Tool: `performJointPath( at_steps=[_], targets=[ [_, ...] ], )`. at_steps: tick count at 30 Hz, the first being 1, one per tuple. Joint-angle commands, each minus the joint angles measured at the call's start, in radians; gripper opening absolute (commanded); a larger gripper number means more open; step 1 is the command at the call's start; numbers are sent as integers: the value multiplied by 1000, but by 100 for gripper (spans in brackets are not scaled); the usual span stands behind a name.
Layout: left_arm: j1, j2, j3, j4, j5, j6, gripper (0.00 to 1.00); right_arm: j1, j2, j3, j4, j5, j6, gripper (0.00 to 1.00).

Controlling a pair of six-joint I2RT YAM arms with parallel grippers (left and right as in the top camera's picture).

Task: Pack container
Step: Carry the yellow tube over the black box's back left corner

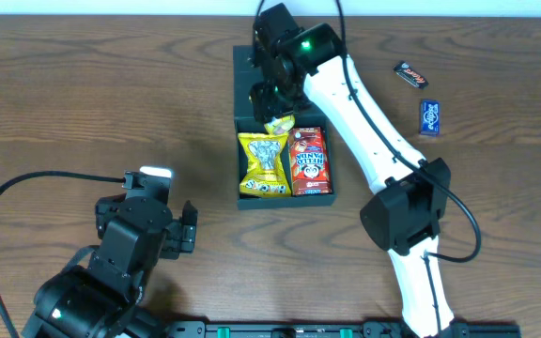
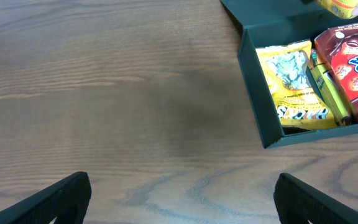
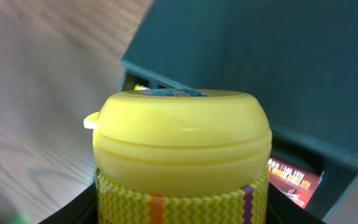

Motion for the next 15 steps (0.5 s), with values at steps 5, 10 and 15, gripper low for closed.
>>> performJointPath(
  at_steps=[5,10,15],
  targets=[
    [2,0,15,-3,0,7,95,9,-9,-85,27,-5,-490,16],
    [2,0,15,-3,0,6,95,8,-9,-167,106,-5,-667,9],
    [2,0,15,-3,0,7,95,10,-9,-222,171,-5,-862,26]
  ],
)
